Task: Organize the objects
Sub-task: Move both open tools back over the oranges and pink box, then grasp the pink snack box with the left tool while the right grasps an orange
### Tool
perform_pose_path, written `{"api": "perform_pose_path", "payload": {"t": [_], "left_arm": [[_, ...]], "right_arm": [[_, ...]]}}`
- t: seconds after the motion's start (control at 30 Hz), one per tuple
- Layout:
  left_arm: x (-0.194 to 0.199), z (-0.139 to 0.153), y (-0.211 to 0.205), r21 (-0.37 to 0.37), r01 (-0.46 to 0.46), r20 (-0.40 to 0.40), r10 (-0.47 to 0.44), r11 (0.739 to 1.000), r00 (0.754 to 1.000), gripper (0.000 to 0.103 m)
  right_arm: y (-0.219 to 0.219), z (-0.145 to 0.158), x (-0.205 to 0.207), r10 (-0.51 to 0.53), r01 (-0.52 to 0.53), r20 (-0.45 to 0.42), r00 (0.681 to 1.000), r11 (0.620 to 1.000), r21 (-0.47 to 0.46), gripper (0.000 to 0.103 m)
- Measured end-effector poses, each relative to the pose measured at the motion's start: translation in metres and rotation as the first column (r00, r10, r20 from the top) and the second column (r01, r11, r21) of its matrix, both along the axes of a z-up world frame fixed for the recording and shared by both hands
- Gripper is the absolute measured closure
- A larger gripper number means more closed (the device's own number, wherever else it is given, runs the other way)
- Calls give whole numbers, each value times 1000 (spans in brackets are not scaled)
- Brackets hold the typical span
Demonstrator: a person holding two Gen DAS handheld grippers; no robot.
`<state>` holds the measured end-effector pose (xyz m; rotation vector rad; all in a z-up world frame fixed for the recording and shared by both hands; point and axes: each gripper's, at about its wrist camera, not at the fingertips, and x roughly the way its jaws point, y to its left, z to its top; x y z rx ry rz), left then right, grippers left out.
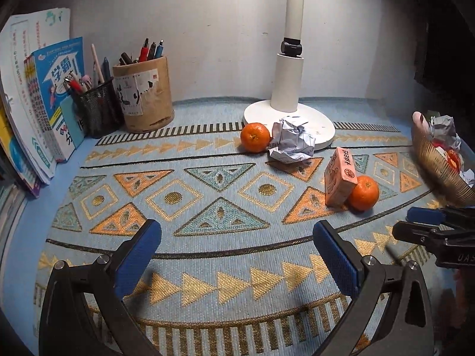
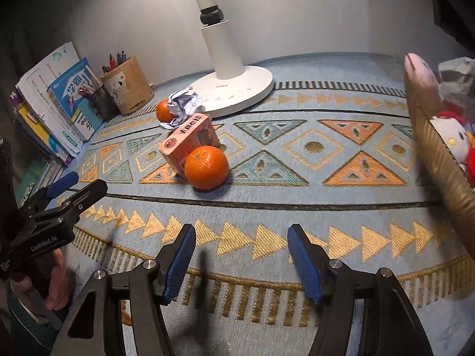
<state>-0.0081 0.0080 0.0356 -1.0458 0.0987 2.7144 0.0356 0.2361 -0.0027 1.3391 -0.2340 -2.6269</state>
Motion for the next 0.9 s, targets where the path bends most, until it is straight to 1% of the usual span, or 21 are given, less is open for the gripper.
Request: {"api": "perform_pose_path", "payload": {"t": [0.03,0.07,0.1,0.17,0.2,0.23,0.27,0.3,0.4,0.43,0.47,0.5,0.53,0.67,0.73,0.8,0.83,0.87,0.9], "left_arm": [[-2,1,1,9,13,12,-13,1000,1000,3],[-4,4,1,38,32,34,-33,999,999,9],[-8,8,2,86,58,62,-64,995,996,11],[-18,16,7,194,130,109,-153,972,982,13],[-25,19,12,235,159,133,-193,959,972,13],[-34,20,19,253,170,158,-214,952,964,15],[-41,22,27,257,175,166,-222,950,961,24],[-46,22,36,258,190,164,-236,947,958,27],[-62,17,64,237,229,188,-276,944,942,28],[-67,13,71,227,238,200,-284,944,938,30],[-70,10,76,222,243,208,-290,944,934,34],[-73,7,79,223,246,220,-294,943,930,36],[-75,3,80,230,243,231,-295,942,927,36],[-84,-4,78,268,233,256,-302,935,918,37],[-87,-4,84,255,249,255,-314,934,915,38],[-87,-3,94,236,273,251,-330,933,910,39],[-87,-3,101,215,286,248,-336,934,909,46],[-87,-4,107,184,288,250,-328,940,911,61],[-89,-7,111,156,283,264,-316,946,911,67]], "right_arm": [[-4,3,-6,21,-21,1,1000,1000,10,41],[-8,7,-11,53,-53,1,999,998,21,42],[-14,11,-16,87,-87,-7,996,996,36,42],[-26,18,-25,153,-149,-39,987,985,90,42],[-30,19,-29,176,-170,-50,983,980,107,42],[-33,19,-33,195,-189,-56,979,977,102,42],[-35,18,-38,209,-203,-58,976,975,91,43],[-36,17,-43,220,-215,-60,974,973,84,44],[-40,11,-55,248,-243,-49,967,965,94,48],[-41,8,-58,256,-251,-42,966,963,94,48],[-42,5,-61,262,-258,-33,965,962,95,53],[-42,3,-63,269,-266,-27,963,959,95,61],[-42,1,-64,279,-276,-23,960,957,90,64],[-34,0,-56,288,-285,-36,957,956,68,65],[-25,0,-51,261,-259,-23,965,965,43,65],[-14,1,-41,230,-229,-22,973,972,49,65],[-9,1,-35,212,-211,-24,977,976,54,65],[-4,2,-30,196,-194,-28,980,980,47,65],[3,2,-25,179,-178,-33,983,984,24,65]]}}
